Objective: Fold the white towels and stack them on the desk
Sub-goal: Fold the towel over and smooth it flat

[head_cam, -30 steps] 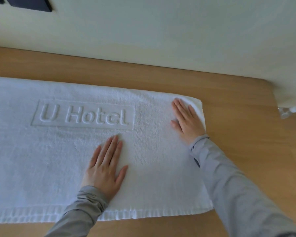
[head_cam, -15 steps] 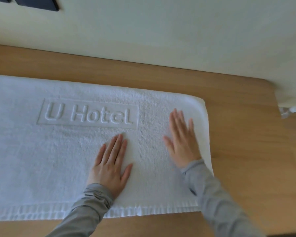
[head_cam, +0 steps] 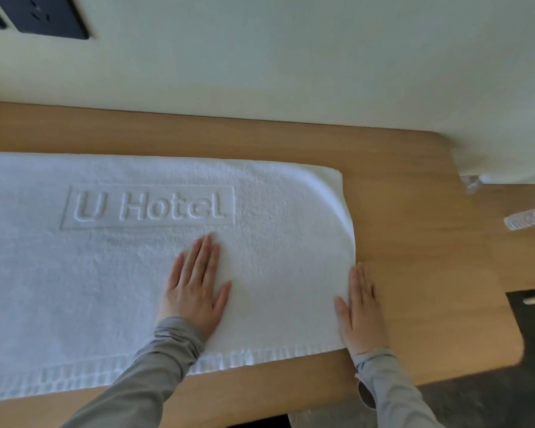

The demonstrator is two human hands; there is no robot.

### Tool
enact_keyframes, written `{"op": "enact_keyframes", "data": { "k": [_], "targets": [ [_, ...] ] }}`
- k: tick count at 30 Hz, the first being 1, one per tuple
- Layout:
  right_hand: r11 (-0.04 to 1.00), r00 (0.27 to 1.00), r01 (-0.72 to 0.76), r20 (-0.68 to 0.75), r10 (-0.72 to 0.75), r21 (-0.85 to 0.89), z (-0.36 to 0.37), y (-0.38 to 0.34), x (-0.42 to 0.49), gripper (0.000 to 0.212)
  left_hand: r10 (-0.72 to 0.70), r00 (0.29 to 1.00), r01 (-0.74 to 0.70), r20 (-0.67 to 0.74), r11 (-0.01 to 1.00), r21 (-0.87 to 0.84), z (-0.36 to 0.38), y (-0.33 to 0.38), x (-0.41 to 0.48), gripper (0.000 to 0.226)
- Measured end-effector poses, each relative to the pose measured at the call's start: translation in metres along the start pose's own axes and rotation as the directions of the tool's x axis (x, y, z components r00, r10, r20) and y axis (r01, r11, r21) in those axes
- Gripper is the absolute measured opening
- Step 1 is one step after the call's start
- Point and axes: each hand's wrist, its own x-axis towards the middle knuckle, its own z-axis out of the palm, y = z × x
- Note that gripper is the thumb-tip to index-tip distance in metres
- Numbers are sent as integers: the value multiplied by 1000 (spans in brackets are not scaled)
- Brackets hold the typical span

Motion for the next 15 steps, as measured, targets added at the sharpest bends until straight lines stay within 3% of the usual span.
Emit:
{"op": "enact_keyframes", "data": {
  "k": [3, 8, 12, 15],
  "targets": [
    [1000, 1000, -2, 1, 2, 5, -6, 0, 1, 64, 8, 1000, -7, 16, 1000, -3, -4, 2, 0, 72],
    [982, 993, 61, -115, -41, 176, -47, 3, 31, 61, -42, 999, 42, -5, 999, -30, -17, 17, -3, 72],
    [970, 985, 85, -165, -48, 226, -82, 4, 86, 54, -88, 996, 88, 1, 993, -80, -21, 61, -16, 71],
    [958, 986, 151, -99, -130, 245, -104, 6, 135, 49, -90, 995, 93, 35, 989, -112, -12, 121, -29, 69]
  ]
}}
